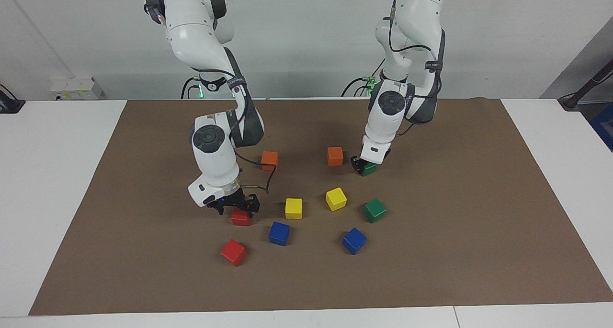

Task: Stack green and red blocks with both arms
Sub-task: 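Grasp the nearer green block with the left gripper while the right gripper grasps red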

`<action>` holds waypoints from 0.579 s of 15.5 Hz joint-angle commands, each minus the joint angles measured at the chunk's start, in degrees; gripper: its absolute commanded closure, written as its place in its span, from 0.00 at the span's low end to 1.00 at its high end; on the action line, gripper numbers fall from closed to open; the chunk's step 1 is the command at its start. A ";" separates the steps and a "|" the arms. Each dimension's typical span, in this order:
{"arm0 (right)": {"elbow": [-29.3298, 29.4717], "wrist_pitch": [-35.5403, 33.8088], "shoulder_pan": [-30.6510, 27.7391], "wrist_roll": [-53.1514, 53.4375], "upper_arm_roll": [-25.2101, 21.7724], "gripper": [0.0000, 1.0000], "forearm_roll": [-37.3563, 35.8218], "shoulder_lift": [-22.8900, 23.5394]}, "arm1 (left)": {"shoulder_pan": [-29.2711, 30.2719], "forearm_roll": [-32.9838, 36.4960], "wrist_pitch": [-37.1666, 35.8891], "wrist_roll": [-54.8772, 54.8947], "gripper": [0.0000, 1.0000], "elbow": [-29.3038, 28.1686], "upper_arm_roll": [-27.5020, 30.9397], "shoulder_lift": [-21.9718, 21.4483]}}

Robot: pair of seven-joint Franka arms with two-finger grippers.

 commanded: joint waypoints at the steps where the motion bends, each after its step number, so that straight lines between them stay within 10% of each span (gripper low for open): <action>1: 1.26 0.65 0.27 0.94 0.07 0.01 -0.95 1.01 | 0.11 0.73 -2.58 3.47 1.00 -0.05 1.07 -1.36; 9: 0.29 2.85 0.62 1.03 0.07 0.29 -0.95 1.98 | 19.78 0.73 -7.54 40.27 1.00 8.74 1.86 -0.41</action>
